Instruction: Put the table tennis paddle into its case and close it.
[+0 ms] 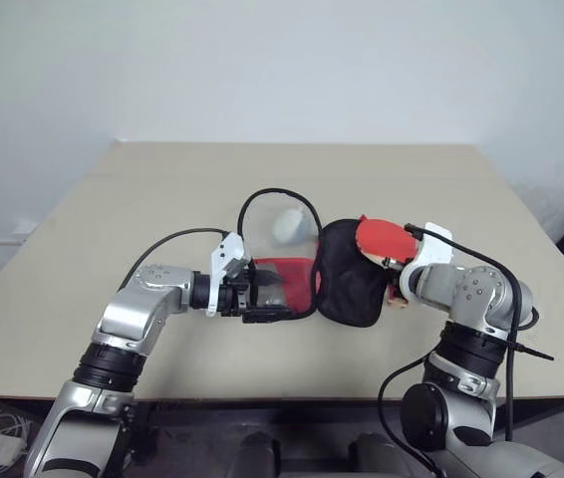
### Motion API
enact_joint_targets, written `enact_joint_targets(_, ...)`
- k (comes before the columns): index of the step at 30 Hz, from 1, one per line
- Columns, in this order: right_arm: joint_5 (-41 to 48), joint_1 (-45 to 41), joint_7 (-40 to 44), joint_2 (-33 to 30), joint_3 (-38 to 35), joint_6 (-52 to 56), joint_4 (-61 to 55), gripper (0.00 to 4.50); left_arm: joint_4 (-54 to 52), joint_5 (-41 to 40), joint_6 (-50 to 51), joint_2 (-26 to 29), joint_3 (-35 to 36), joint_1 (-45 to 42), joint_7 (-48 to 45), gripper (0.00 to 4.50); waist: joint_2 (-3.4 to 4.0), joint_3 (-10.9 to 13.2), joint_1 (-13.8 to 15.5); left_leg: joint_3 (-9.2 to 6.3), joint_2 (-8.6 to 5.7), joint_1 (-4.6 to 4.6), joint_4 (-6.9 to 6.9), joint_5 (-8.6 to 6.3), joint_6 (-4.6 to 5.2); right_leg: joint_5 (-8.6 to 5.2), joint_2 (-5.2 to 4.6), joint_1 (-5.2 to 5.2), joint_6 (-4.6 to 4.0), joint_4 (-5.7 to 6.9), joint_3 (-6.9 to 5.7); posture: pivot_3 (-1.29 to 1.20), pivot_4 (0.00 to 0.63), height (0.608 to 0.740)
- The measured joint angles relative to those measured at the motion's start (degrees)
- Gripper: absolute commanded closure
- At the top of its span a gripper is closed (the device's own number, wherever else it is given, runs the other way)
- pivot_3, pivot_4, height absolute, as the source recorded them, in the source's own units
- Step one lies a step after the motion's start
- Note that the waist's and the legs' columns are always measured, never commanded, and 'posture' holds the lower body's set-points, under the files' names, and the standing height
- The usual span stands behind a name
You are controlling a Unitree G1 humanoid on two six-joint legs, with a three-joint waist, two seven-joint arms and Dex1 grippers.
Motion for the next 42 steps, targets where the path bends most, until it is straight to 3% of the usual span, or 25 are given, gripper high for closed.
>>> enact_joint_targets(13,5.17,-0.67,0.40,0.02,3.22,-4.92,4.42,3.39,-0.10,0.02,0.52,0.02,0.00,0.00,0.37,0.00,0.04,0.03,-0.18,0.06,0.00,-0.03,-0.12,0.13,0.22,0.00,0.00,-0.05,0.00,0.00,0.05,0.00,0.000,0.740)
enact_joint_targets(26,7.85,-0.66,-1.05,0.02,8.18,-12.27,11.32,3.39,-0.06,0.05,0.48,0.00,0.00,0.00,0.92,0.00,0.01,0.01,-2.81,0.07,0.01,-0.03,-0.24,0.15,0.24,0.00,0.04,-0.10,0.01,0.00,0.14,0.00,0.000,0.740)
enact_joint_targets(42,15.03,-0.67,-4.36,0.05,7.43,-6.67,7.46,3.39,-0.13,0.04,0.69,-0.01,-0.01,0.00,1.69,0.00,0.01,0.01,-3.00,0.10,0.01,-0.03,-0.37,0.18,0.29,0.00,0.07,-0.19,0.02,-0.01,0.23,0.00,0.000,0.740)
